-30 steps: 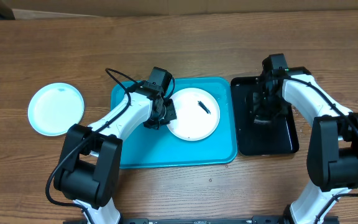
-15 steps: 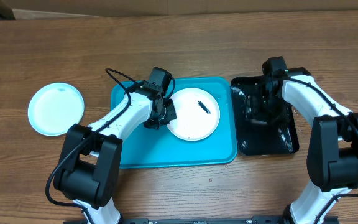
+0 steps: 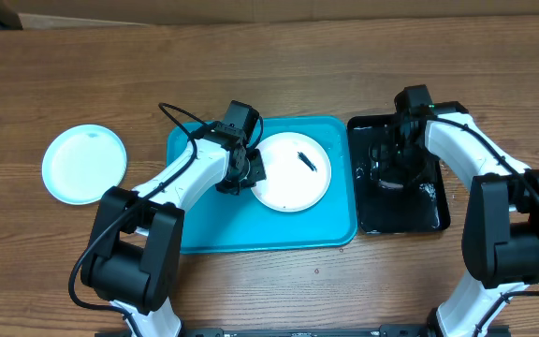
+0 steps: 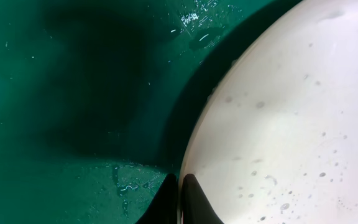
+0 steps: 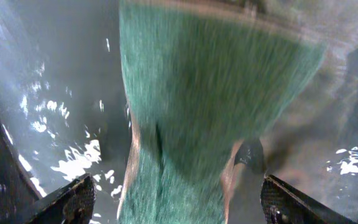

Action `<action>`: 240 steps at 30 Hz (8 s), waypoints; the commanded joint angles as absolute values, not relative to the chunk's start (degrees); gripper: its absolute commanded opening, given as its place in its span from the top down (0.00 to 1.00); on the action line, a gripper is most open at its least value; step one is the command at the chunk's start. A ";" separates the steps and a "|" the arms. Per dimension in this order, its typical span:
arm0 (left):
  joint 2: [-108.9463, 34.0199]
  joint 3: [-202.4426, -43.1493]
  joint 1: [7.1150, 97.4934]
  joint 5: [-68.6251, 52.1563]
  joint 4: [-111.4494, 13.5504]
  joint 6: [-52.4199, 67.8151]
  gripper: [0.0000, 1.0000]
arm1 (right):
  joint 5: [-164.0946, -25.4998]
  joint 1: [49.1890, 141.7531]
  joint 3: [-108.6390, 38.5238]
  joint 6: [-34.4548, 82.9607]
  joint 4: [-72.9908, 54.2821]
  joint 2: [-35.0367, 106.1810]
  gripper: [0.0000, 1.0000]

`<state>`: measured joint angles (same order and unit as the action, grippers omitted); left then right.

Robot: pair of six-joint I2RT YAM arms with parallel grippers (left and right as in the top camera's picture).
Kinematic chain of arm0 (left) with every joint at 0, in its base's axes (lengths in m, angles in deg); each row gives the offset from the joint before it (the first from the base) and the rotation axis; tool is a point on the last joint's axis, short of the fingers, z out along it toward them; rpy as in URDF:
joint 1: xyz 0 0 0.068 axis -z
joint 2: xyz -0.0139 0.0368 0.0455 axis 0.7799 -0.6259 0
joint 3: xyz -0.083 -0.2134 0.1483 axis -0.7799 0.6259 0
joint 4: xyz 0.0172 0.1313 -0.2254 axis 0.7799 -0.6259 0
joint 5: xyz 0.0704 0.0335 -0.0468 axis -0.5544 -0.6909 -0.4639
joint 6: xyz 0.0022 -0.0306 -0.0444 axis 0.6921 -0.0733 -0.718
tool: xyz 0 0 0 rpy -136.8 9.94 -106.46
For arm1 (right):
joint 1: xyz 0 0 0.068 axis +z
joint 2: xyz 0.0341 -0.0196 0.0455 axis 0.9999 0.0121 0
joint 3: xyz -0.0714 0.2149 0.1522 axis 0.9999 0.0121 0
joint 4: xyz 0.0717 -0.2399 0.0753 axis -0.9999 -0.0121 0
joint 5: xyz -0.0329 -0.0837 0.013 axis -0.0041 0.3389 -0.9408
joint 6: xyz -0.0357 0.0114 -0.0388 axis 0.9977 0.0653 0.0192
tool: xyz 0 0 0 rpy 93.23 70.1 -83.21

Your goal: Clean dirty plates on tray and stack at the side

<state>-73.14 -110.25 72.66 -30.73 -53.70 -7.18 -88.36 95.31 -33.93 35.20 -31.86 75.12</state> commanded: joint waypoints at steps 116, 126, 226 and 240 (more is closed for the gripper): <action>-74.13 -110.82 68.42 -29.44 -54.34 -1.06 0.94 | -88.84 95.70 -45.54 35.42 -41.36 74.05 0.96; -74.13 -110.82 68.42 -28.10 -54.80 -1.93 0.89 | -84.86 97.34 -45.84 34.77 -42.30 74.03 0.96; -74.15 -110.82 68.42 -27.25 -55.21 -2.56 0.96 | -115.40 111.31 -67.83 41.65 -48.80 83.97 0.96; -74.15 -110.82 68.42 -27.27 -54.99 -2.54 0.94 | -81.78 98.83 -61.25 32.10 -55.29 82.79 0.96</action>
<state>-73.21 -110.25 68.14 -27.51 -55.21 -2.39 -88.12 99.81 -63.77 34.68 -56.58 84.52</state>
